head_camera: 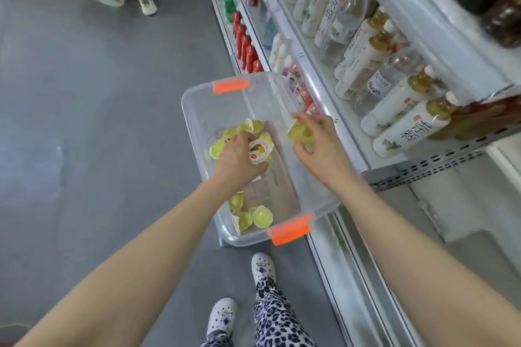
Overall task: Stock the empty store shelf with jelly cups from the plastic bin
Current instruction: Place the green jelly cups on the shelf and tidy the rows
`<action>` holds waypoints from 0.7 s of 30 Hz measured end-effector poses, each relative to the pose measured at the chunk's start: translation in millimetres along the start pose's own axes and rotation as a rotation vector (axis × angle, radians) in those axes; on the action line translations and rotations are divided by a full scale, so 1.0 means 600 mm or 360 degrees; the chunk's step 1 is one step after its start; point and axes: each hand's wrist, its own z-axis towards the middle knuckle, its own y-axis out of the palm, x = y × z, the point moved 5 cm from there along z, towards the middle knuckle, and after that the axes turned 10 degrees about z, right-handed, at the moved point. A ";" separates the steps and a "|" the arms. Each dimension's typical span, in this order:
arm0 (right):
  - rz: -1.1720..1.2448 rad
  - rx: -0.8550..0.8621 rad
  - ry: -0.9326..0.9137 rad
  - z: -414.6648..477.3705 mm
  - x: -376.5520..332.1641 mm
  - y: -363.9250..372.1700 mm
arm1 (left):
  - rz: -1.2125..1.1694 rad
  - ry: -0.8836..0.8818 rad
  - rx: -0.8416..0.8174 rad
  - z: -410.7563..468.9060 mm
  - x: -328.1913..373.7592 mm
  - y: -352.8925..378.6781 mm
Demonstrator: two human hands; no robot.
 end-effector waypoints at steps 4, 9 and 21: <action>0.0022 0.0307 0.0048 -0.065 -0.022 -0.039 | -0.0047 0.0232 0.0029 -0.056 0.022 -0.034; -0.0045 0.0532 0.0121 -0.156 -0.053 -0.090 | -0.0113 0.0423 0.0039 -0.116 0.050 -0.056; -0.0195 0.1018 0.0363 -0.441 -0.089 -0.260 | -0.0372 0.0893 -0.0356 -0.253 0.243 -0.023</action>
